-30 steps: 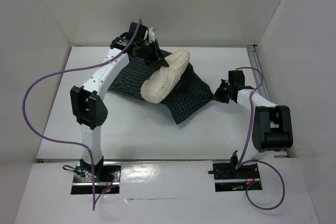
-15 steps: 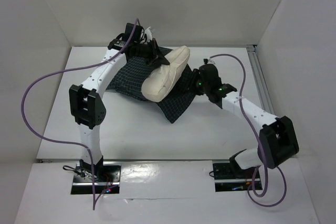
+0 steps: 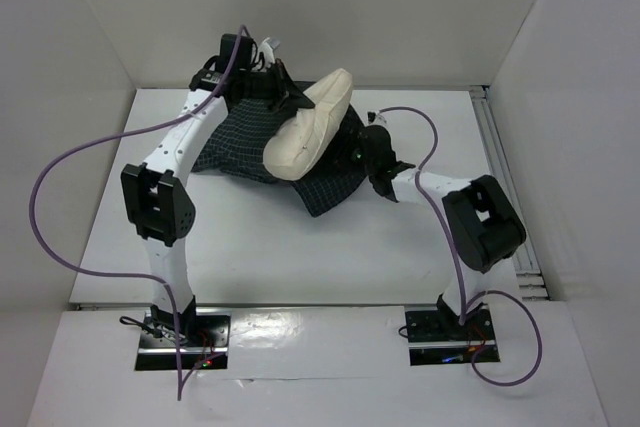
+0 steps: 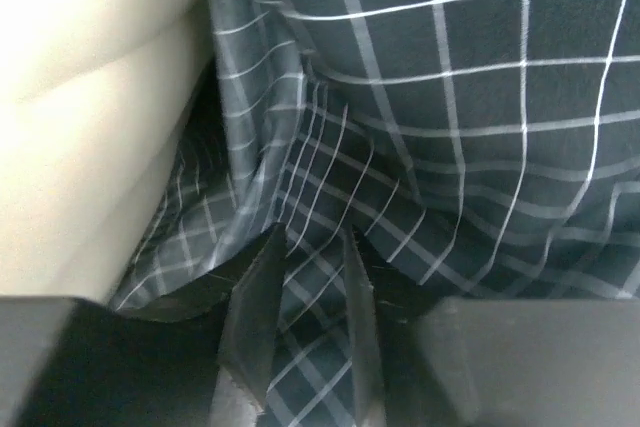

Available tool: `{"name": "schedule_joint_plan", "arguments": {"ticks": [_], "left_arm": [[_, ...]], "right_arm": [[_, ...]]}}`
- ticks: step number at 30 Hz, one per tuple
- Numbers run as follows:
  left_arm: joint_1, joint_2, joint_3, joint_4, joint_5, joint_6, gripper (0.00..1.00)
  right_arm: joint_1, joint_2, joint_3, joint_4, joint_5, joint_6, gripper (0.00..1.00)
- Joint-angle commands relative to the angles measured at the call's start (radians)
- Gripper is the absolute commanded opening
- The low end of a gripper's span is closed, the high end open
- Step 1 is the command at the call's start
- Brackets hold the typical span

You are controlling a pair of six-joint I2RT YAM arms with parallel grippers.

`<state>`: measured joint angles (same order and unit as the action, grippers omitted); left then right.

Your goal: Put the pillow into the pillowcase

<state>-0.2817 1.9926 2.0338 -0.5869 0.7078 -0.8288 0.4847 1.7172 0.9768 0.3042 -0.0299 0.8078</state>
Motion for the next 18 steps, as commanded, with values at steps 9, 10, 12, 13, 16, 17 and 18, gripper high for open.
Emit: {"name": "schedule_joint_plan", "arguments": {"ticks": [9,10,12,13,16,17,18], "left_arm": [[0.021,-0.103,0.016,0.125,0.131,-0.098,0.00],[0.021,-0.103,0.016,0.125,0.140,-0.098,0.00],[0.021,-0.112,0.016,0.125,0.140,-0.098,0.00],[0.021,-0.112,0.003,0.125,0.140,-0.098,0.00],[0.030,-0.121,-0.023,0.134,0.140,-0.098,0.00],[0.030,-0.121,-0.032,0.134,0.140,-0.098,0.00],[0.041,-0.121,-0.032,0.134,0.140,-0.098,0.00]], "right_arm": [[0.014,0.202,0.123,0.228,0.059,0.031,0.58],[0.014,0.214,0.137,0.228,0.059,0.042,0.58],[0.014,0.232,0.137,0.252,0.047,0.054,0.57],[0.014,0.232,0.137,0.298,0.047,0.063,0.57],[0.014,0.202,0.099,0.328,0.047,0.076,0.57],[0.014,0.187,0.083,0.338,0.047,0.076,0.57],[0.014,0.153,0.048,0.351,0.047,0.086,0.59]]}}
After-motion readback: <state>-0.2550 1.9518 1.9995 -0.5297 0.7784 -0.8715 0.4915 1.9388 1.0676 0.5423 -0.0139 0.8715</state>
